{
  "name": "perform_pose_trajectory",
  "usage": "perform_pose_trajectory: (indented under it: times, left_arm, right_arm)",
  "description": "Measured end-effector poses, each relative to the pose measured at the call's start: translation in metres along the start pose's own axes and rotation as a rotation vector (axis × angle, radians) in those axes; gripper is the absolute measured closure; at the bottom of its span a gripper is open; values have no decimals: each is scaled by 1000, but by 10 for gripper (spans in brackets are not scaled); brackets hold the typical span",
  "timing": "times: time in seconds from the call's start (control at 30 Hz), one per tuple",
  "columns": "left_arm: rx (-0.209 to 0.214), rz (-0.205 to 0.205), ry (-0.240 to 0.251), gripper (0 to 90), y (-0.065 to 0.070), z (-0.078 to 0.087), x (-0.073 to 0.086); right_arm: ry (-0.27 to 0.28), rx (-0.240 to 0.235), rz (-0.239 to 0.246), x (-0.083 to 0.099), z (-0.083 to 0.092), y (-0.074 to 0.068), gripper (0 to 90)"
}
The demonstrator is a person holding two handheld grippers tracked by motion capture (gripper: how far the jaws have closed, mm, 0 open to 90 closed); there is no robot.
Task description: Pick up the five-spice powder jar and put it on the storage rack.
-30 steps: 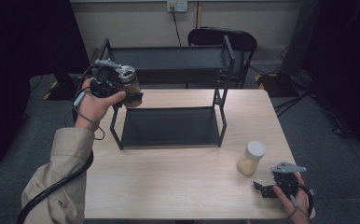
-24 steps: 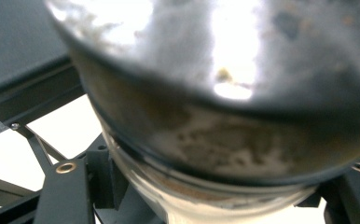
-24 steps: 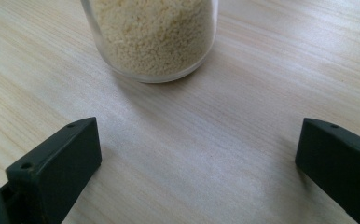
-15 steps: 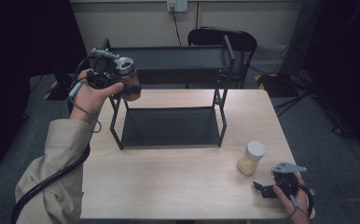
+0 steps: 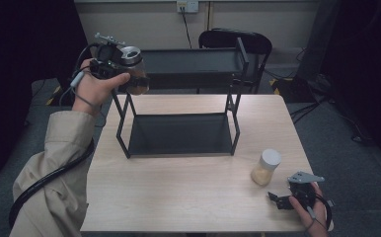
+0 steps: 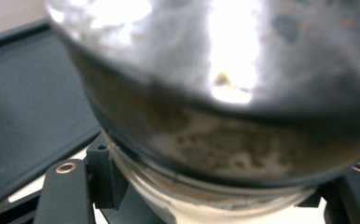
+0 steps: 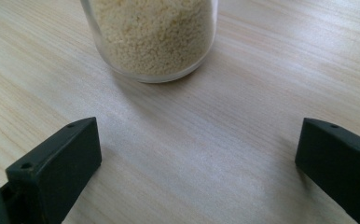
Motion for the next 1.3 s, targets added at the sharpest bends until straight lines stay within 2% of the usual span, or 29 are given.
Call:
perform_pose_trajectory:
  times: [0.37, 0.73, 1.3]
  left_arm:
    - [-11, -7, 2, 299, -2, -5, -23]
    - [-34, 1, 2, 299, -11, -16, -38]
    - [-71, 18, -6, 299, -28, -47, -53]
  right_arm:
    - [0, 0, 1, 0, 0, 0, 0]
    - [0, 0, 0, 0, 0, 0, 0]
    - [0, 0, 0, 0, 0, 0, 0]
Point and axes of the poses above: each handheld gripper's, and its own axes: z roughly backward along the jaws, x roughly out of its underside, y roughly to its right, the point moved 4 cm from there along -z, roughly forward along the jaws, and after that the axes turned 3 degrees about -z, right-handed, at the moved point
